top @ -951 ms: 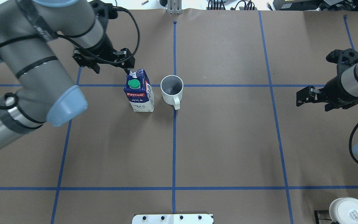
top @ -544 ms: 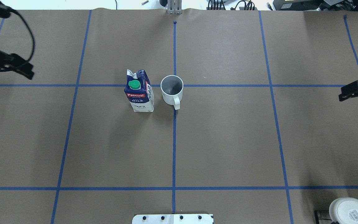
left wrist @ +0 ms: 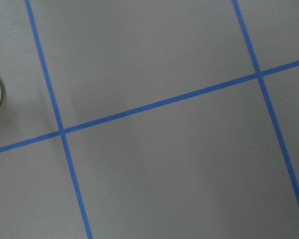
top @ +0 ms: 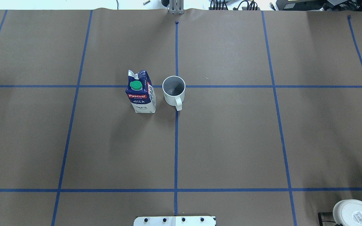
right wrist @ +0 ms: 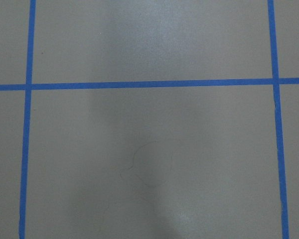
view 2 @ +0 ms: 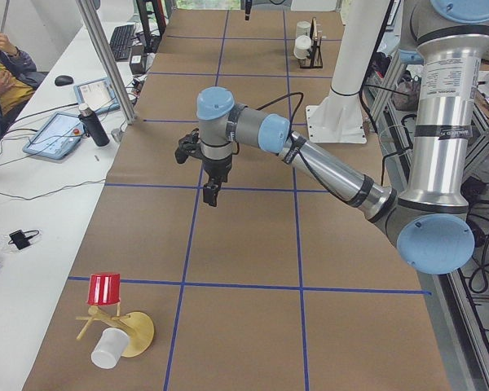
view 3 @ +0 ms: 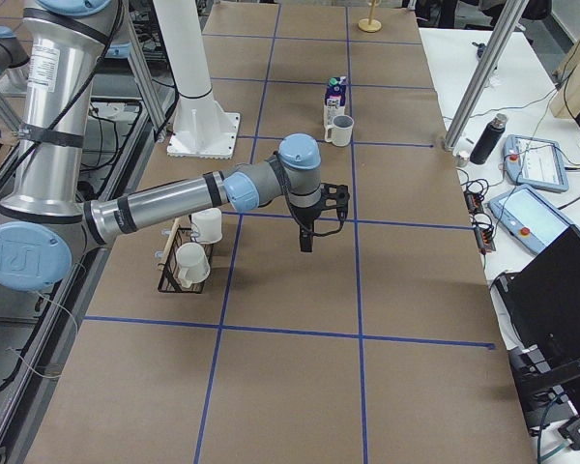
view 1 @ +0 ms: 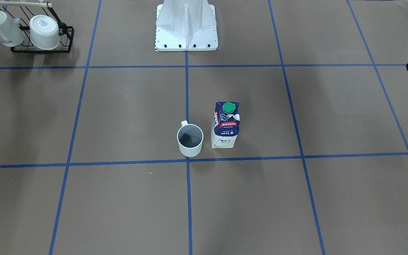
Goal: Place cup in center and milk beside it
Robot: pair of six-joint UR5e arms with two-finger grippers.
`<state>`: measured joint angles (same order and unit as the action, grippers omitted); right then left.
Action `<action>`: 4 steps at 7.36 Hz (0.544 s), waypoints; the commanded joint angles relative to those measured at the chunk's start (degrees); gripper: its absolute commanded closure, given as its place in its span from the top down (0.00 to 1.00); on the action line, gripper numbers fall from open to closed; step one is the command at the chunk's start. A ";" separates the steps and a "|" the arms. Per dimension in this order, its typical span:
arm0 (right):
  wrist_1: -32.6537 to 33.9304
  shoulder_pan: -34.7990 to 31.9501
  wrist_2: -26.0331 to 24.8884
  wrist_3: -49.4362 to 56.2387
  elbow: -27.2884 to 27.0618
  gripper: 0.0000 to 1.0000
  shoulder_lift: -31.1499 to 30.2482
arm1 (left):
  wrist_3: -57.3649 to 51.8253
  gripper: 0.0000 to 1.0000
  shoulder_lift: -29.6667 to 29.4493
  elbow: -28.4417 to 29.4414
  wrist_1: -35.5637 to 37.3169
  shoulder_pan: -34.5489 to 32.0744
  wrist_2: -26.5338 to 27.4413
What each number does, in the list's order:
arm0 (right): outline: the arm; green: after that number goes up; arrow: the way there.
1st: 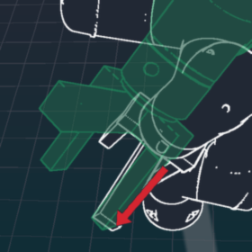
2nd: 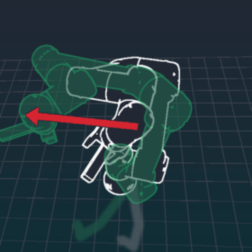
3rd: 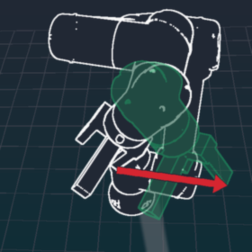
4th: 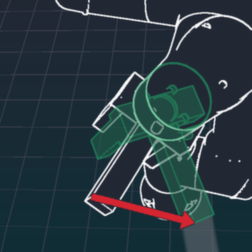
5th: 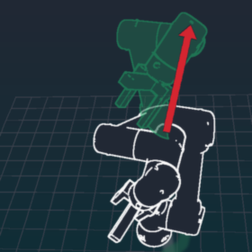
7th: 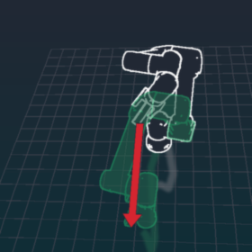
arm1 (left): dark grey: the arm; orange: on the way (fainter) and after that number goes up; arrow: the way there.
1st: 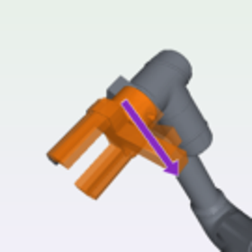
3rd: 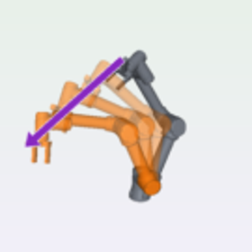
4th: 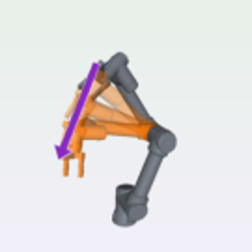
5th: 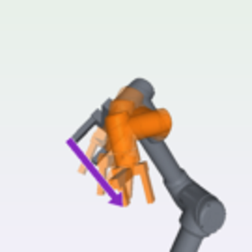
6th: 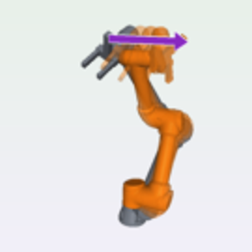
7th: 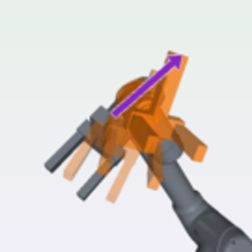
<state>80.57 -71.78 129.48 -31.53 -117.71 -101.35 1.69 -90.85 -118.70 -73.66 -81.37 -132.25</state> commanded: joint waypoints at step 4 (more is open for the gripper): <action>-0.77 -0.90 2.53 5.38 0.81 1.00 0.54 | -0.55 0.98 2.87 0.39 -0.08 -6.08 -0.02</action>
<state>79.65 -72.10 131.52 -29.72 -117.33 -101.06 1.15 -88.45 -118.50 -73.72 -86.74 -132.28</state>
